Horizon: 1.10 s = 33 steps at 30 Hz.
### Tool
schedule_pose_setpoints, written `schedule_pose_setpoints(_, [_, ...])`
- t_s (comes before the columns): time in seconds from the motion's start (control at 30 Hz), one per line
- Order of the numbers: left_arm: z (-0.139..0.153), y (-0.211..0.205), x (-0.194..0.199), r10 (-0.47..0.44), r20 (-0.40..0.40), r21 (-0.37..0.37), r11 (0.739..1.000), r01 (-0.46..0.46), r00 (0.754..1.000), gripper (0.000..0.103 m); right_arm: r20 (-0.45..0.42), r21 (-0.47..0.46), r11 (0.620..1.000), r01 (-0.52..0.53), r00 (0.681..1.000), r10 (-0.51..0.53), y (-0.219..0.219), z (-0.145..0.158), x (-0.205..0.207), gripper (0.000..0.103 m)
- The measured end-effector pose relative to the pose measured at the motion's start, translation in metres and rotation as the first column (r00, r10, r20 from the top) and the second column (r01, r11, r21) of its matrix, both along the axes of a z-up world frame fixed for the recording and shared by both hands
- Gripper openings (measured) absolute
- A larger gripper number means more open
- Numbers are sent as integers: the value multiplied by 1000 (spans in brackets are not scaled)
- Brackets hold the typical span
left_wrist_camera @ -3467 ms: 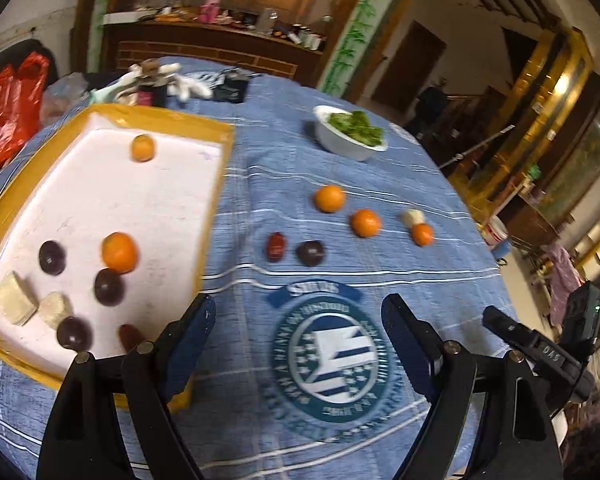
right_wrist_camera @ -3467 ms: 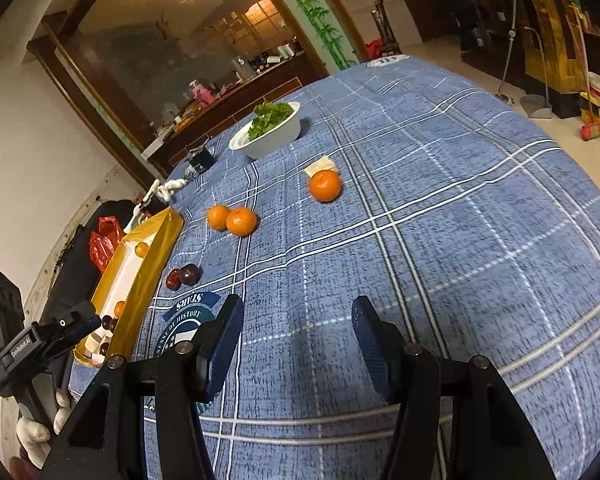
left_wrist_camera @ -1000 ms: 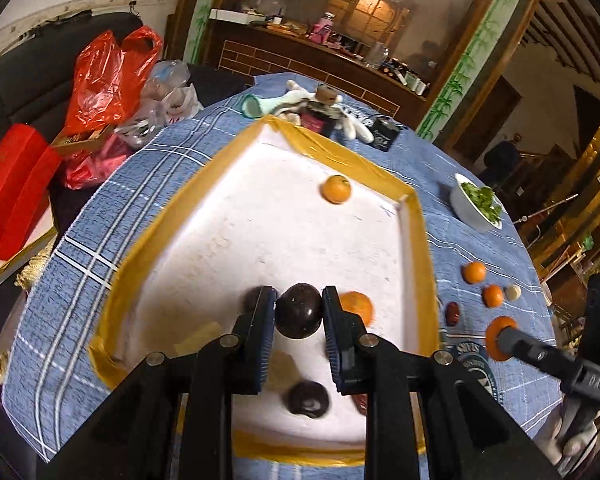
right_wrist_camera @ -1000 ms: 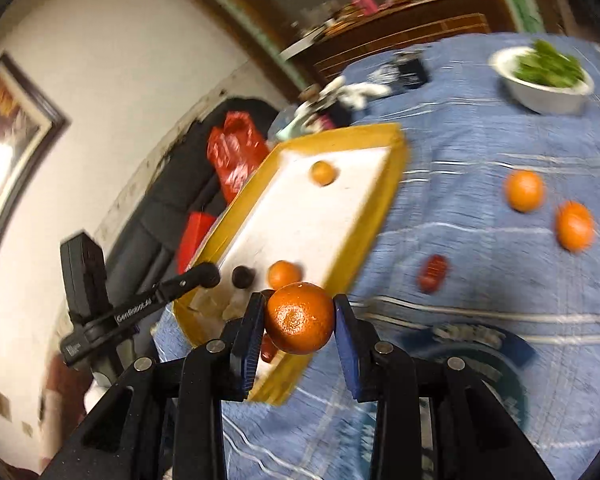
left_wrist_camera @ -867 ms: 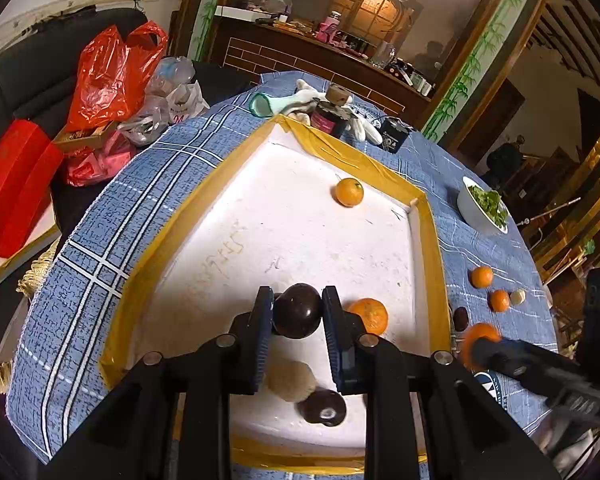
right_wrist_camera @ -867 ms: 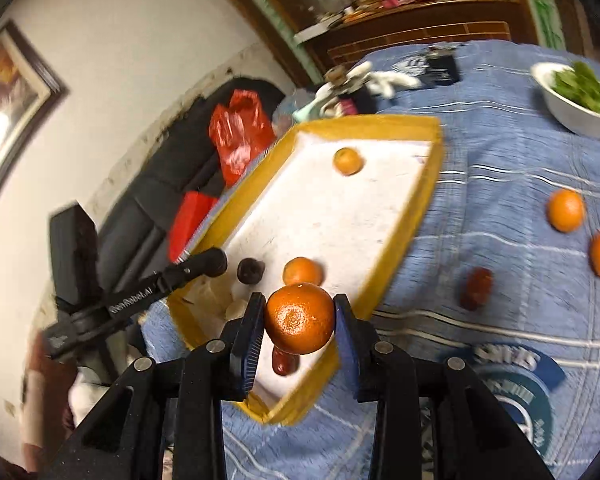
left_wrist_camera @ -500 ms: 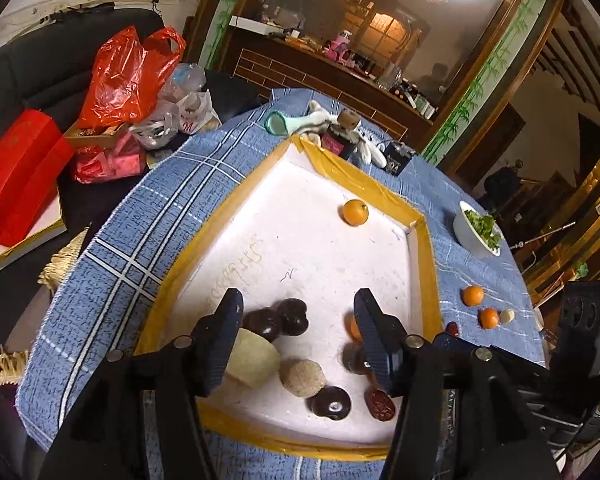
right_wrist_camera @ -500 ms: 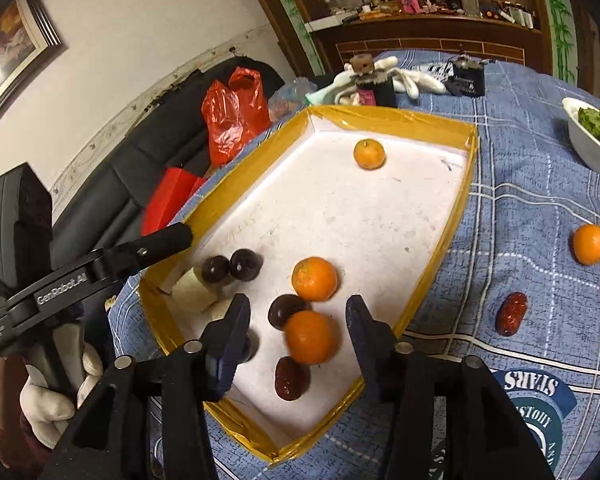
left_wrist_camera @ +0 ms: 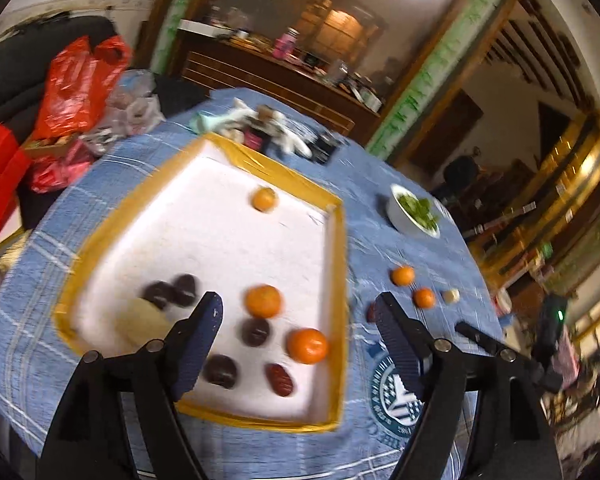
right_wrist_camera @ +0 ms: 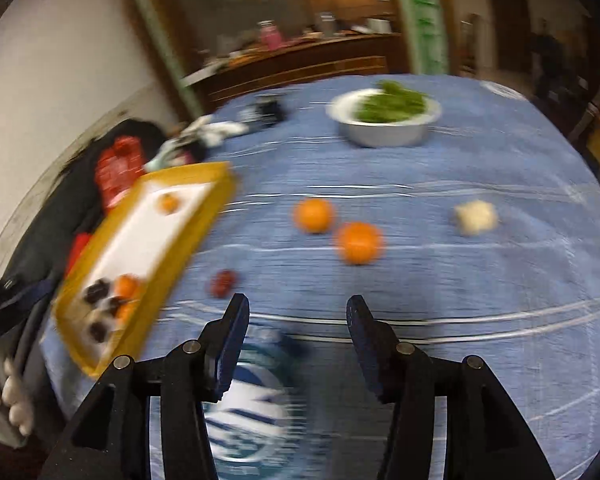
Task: Organize fruits
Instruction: 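Drop a dark round fruit into the white tray with the left tool while the right tool holds the tangerine, then grasp an orange with the left tool while the right tool holds the tangerine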
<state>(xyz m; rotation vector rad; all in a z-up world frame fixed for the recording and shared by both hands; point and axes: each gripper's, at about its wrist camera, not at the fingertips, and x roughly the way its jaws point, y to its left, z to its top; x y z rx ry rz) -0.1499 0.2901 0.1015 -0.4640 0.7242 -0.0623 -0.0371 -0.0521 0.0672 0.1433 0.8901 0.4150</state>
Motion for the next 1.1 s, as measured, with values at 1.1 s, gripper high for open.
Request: schedule_pose_setpoints(1.1, [-50,-209,195,-265,-235,323,886,332,935,77,-68,73,995,68,996,-63,-33,-51,63,40])
